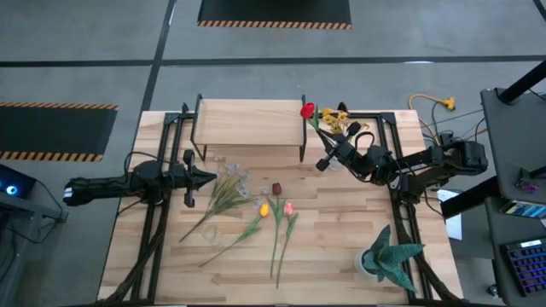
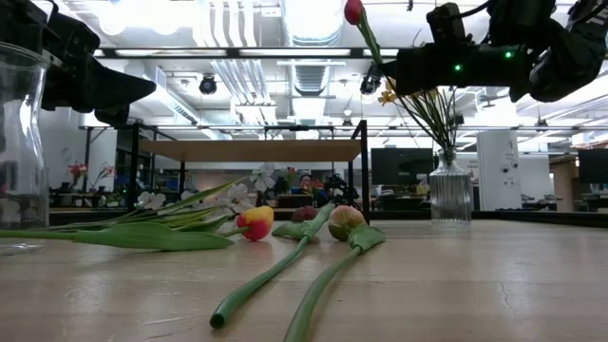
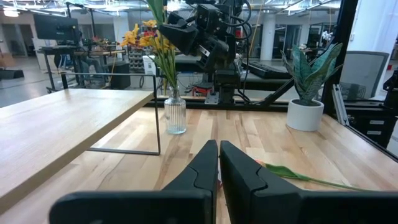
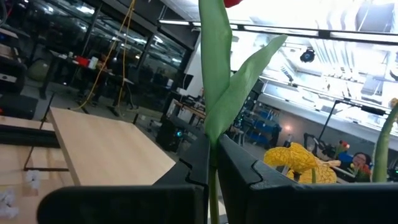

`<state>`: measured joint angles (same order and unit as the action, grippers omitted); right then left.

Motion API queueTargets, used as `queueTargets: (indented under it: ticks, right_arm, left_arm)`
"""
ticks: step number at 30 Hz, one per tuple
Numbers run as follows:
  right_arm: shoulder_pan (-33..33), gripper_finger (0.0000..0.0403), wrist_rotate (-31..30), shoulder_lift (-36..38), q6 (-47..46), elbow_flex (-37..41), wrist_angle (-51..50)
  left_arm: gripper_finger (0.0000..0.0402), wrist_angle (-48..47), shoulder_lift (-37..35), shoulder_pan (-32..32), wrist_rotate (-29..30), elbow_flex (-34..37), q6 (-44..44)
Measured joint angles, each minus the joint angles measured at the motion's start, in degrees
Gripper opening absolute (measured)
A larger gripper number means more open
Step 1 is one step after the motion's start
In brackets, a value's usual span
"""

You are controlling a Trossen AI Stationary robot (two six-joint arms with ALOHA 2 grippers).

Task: Pick and place flowers into a vace then onto a shelf
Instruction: Put the red flower into the left transparent vase

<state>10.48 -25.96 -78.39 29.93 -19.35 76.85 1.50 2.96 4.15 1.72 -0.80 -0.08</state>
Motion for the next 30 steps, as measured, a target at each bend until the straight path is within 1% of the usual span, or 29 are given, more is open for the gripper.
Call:
queueTargets:
  ticks: [7, 13, 16, 23, 30]
  right_arm:
    - [0.0, 0.0013, -1.5, 0.0, -0.6, 0.5, 0.0]
    - [0.0, 0.0013, -5.1, 0.0, -4.6, 1.1, 0.0]
    - [0.0, 0.0013, -7.0, 0.0, -8.2, 1.2, 0.0]
    - [-0.1, 0.0013, -7.3, 0.0, -10.1, 1.4, 0.0]
    - [-0.1, 0.0013, -8.9, -0.1, -11.4, 2.7, -0.4]
  left_arm:
    - [0.0001, 0.0, 0.0, 0.0, 0.0, 0.0, 0.0]
    - [0.0001, 0.0, 0.0, 0.0, 0.0, 0.0, 0.0]
    - [0.0001, 0.0, 0.0, 0.0, 0.0, 0.0, 0.0]
    - [0.0001, 0.0, 0.0, 0.0, 0.0, 0.0, 0.0]
    - [0.0001, 0.0, 0.0, 0.0, 0.0, 0.0, 0.0]
